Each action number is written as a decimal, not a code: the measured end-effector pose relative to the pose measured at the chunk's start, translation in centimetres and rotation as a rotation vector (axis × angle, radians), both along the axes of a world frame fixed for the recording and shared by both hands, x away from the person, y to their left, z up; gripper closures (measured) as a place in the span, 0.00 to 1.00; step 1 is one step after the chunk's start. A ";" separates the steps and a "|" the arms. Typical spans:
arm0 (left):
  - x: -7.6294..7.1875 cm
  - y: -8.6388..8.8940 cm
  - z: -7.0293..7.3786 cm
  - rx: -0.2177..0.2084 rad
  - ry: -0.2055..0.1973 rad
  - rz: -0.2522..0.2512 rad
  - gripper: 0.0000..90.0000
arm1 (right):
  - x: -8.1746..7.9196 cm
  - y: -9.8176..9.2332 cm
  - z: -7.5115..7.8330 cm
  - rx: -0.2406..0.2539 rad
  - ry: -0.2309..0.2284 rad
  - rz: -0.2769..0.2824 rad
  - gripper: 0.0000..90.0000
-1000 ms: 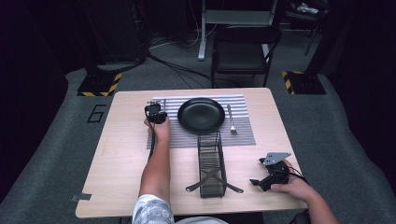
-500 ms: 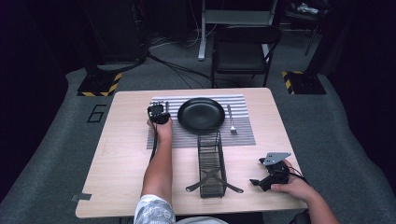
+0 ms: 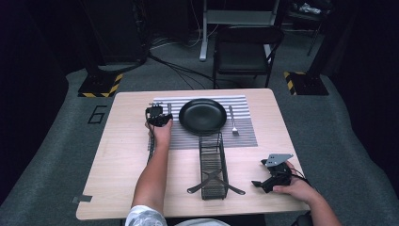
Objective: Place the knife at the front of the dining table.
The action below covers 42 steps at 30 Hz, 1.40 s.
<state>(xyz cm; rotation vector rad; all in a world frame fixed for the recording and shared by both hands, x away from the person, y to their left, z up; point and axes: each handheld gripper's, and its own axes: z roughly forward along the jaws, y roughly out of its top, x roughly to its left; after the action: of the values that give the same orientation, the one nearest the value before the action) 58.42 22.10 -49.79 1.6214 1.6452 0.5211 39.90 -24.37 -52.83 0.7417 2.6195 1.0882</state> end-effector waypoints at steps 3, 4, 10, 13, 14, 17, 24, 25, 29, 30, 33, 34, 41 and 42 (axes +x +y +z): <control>-0.7 0.5 0.3 0.002 0.014 -0.019 0.62 | 0.0 0.0 0.0 0.000 0.000 0.000 0.00; -1.1 0.6 0.4 -0.001 0.004 -0.026 0.61 | 0.0 0.0 0.0 0.000 -0.001 0.000 0.00; -2.8 0.8 0.5 -0.011 -0.005 -0.048 0.58 | 0.0 0.0 0.0 0.000 -0.001 -0.001 0.00; -3.6 0.8 0.5 -0.009 -0.011 -0.073 0.58 | 0.0 0.0 0.0 -0.001 -0.003 0.003 0.00; -3.8 0.8 0.4 -0.013 -0.006 -0.083 0.58 | 0.0 0.0 0.0 0.001 0.000 -0.001 0.00; -4.4 1.0 -0.1 -0.023 0.006 -0.095 0.58 | 0.0 0.0 0.0 0.000 -0.001 -0.001 0.00; -5.2 1.0 -1.2 0.008 0.029 -0.110 0.55 | 0.0 0.0 0.0 0.000 0.000 0.000 0.00; -5.2 0.9 -1.3 0.004 0.033 -0.109 0.55 | 0.0 0.0 0.0 -0.001 -0.004 0.003 0.00; -5.3 0.6 -1.6 0.002 0.034 -0.117 0.55 | 0.0 0.0 0.0 0.000 0.000 0.000 0.00; -5.3 0.4 -1.7 0.005 0.033 -0.117 0.55 | 0.0 0.0 0.0 0.000 0.000 0.000 0.00; -5.5 0.0 -2.0 -0.003 0.031 -0.120 0.55 | 0.0 0.0 0.0 0.000 0.000 -0.001 0.00; -5.6 -0.1 -2.1 -0.002 0.029 -0.122 0.55 | 0.0 0.0 0.0 0.000 -0.001 0.000 0.00; -5.8 -0.2 -2.0 -0.006 0.028 -0.126 0.55 | 0.0 0.0 0.0 0.000 0.000 0.000 0.00; -5.9 -0.2 -2.0 -0.005 0.031 -0.128 0.54 | 0.0 0.0 0.0 0.000 0.000 -0.001 0.00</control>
<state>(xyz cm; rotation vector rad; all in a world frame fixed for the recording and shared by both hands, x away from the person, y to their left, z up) 52.51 21.91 -51.75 1.7256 1.5518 0.4283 39.90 -24.36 -52.83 0.7423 2.6187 1.0883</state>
